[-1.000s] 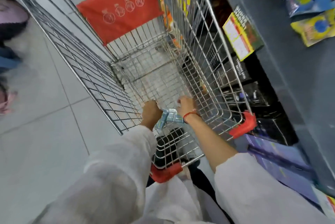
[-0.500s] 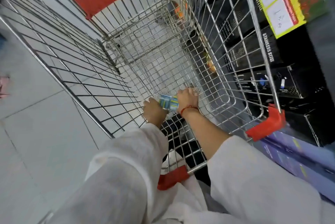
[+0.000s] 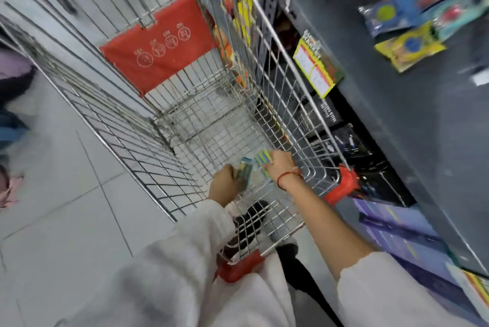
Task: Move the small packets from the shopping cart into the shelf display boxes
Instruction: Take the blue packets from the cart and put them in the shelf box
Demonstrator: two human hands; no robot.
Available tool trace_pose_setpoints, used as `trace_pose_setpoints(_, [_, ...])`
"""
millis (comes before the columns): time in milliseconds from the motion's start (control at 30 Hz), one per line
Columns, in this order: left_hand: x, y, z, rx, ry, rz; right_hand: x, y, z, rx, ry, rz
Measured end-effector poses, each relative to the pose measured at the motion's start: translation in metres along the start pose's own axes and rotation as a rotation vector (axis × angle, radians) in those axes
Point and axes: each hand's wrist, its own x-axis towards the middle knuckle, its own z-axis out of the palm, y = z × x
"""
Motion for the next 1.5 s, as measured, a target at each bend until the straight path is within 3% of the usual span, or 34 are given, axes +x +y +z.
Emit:
trace_pose_setpoints(200, [-0.037,0.027,-0.044,-0.701,0.008,0.116,-0.07,-0.001,-0.072,0.383,0.3,-0.159])
trace_pose_setpoints(300, [-0.067,0.057,-0.056,-0.869,-0.092,0.206,-0.111,0.009,-0.103,0.635,0.425,-0.226])
trace_pose_setpoints(433, [-0.105,0.114,-0.056,-0.91,-0.189,0.344,-0.153,0.031,-0.139,0.861,0.571,-0.26])
trace_pose_setpoints(600, [-0.165,0.206,-0.028,-0.788,-0.32,0.584,-0.206,0.092,-0.191,1.05,0.819,-0.213])
trace_pose_setpoints(867, [-0.246,0.305,0.068,-0.608,-0.604,0.642,-0.291,0.213,-0.228,1.2,1.202,-0.024])
trace_pose_setpoints(1100, [-0.299,0.339,0.159,-0.435,-0.73,0.677,-0.34,0.302,-0.225,1.21,1.389,0.217])
trace_pose_setpoints(1333, [-0.319,0.357,0.221,-0.303,-0.709,0.695,-0.357,0.352,-0.212,1.075,1.45,0.486])
trace_pose_setpoints(1500, [-0.321,0.359,0.24,-0.158,-0.502,0.834,-0.355,0.362,-0.207,1.03,1.437,0.593])
